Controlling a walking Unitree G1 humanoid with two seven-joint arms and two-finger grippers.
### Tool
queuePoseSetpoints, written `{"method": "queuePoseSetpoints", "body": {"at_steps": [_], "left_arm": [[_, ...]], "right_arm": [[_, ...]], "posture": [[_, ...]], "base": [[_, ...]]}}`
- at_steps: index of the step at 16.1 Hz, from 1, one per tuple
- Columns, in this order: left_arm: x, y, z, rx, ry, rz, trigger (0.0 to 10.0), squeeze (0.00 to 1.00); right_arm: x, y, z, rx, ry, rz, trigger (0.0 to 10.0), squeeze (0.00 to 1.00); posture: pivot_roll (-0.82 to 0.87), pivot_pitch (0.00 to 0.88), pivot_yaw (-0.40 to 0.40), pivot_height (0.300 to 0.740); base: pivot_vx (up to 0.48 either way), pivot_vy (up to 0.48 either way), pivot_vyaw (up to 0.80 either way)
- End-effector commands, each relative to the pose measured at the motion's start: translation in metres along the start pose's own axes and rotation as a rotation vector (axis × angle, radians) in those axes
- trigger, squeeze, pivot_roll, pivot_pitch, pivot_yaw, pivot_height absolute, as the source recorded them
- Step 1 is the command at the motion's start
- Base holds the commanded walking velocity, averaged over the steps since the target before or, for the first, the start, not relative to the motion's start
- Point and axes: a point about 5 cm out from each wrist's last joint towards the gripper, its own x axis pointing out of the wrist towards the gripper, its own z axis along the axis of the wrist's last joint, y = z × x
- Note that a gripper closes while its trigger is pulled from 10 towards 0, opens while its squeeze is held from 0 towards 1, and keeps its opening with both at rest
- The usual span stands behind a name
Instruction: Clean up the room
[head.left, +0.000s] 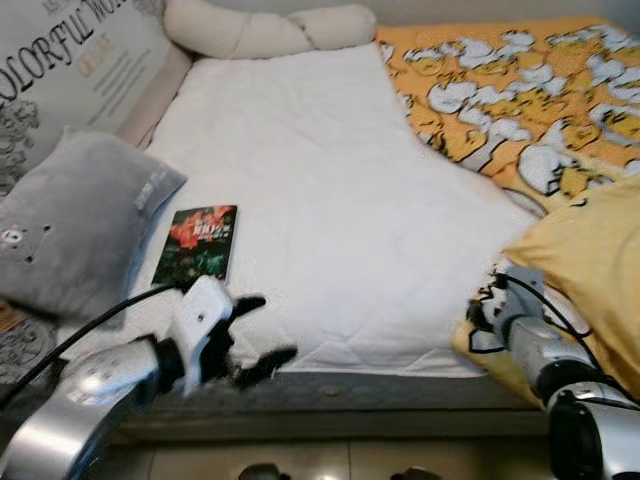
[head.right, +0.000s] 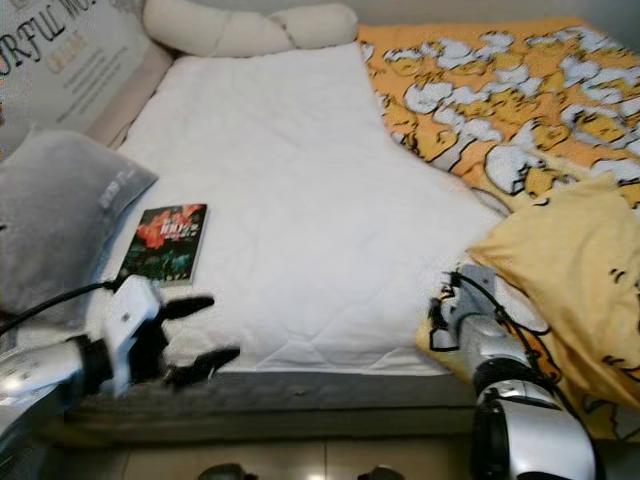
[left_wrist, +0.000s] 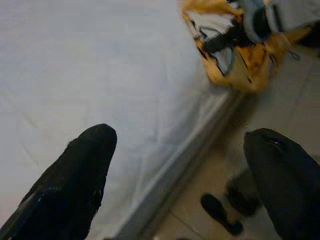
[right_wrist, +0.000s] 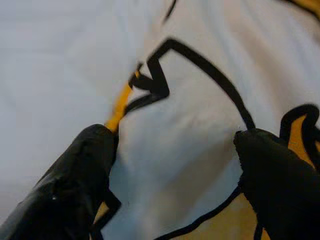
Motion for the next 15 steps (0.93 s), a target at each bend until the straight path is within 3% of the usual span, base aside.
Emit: {"method": "queuePoseSetpoints", "body": {"at_steps": [1,2,7,15], "left_arm": [[-0.004,0.000,0.005,0.009,-0.002,0.003,10.0,0.00],[-0.010,-0.002,0.007,0.008,0.009,0.000,10.0,0.00],[-0.026,-0.011,0.013,0.009,0.053,-0.005,10.0,0.00],[-0.029,-0.022,0.012,-0.017,0.074,-0.003,10.0,0.00]], "right_arm": [[0.000,0.002,0.004,0.006,-0.013,0.007,1.6,0.00],[0.000,0.001,0.001,0.003,-0.006,0.007,0.4,0.00],[0.000,0.000,-0.004,-0.032,0.012,-0.006,0.0,0.00],[0.000,-0.003,-0.004,-0.024,0.011,-0.009,0.0,0.00]], "posture": [[0.28,0.085,0.107,0.740],[0.30,0.105,0.108,0.740],[0.35,0.144,0.117,0.740],[0.36,0.153,0.089,0.740]], "base": [[0.000,0.000,0.00],[0.000,0.000,0.00],[0.000,0.000,0.00],[0.000,0.000,0.00]]}}
